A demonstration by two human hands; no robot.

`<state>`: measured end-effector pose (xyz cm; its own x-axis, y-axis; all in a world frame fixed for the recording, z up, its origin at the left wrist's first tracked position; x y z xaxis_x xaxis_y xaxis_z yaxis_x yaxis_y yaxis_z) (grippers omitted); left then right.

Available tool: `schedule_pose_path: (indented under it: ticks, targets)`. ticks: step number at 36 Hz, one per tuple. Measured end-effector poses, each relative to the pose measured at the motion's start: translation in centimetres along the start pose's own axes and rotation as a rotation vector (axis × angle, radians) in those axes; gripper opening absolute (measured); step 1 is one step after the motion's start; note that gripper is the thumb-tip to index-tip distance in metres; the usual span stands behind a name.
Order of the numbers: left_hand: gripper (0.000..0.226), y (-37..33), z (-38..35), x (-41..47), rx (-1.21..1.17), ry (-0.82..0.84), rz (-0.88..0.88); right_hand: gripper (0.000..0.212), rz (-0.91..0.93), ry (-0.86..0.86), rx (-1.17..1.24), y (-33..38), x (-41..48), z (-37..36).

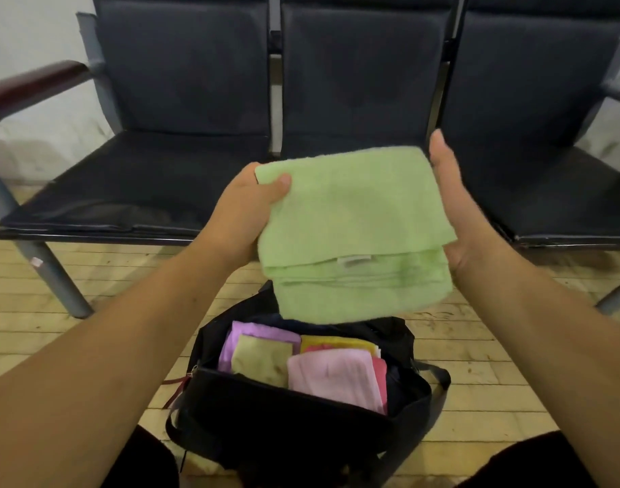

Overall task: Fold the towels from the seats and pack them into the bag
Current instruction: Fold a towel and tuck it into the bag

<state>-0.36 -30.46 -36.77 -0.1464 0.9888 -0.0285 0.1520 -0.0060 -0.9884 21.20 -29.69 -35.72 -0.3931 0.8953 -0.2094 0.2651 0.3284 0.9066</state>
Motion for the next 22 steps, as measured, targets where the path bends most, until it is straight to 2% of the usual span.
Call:
schedule_pose_path:
  ticks: [2,5,10,14,17,22]
  targets:
    - [0.02,0.7,0.1,0.1,0.113,-0.014,-0.022,0.073,-0.09,0.058,-0.02,-1.6,0.1,-0.4]
    - [0.022,2.1,1.1,0.3,0.224,-0.019,-0.02,0.035,-0.211,0.101,-0.084,-3.8,0.4,-0.6]
    - [0.025,4.2,3.2,0.7,0.065,0.014,0.152,0.047,-0.266,0.1,-0.141,-5.6,1.5,-0.1]
    - [0.022,8.2,5.3,0.8,0.133,0.019,0.239,0.04,-0.278,0.04,-0.203,-7.5,2.4,0.7]
    - [0.019,12.4,6.7,0.1,0.433,0.061,0.323,0.036,-0.293,-0.044,-0.217,-9.0,3.1,1.3]
    - [0.025,20.1,9.9,-1.6,1.076,0.528,0.44,0.035,-0.321,-0.151,-0.222,-12.1,4.6,2.4]
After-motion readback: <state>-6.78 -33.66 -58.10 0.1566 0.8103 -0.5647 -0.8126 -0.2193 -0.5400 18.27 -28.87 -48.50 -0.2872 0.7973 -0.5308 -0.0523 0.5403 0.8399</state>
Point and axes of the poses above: each hand's wrist, its own x-axis towards the middle knuckle, its own z-axis out of the back of the hand, y = z × x, the point moved 2 cm from there along x, towards the middle knuckle, and after that the axes turned 10 degrees about -x, right-handed, at the moved point
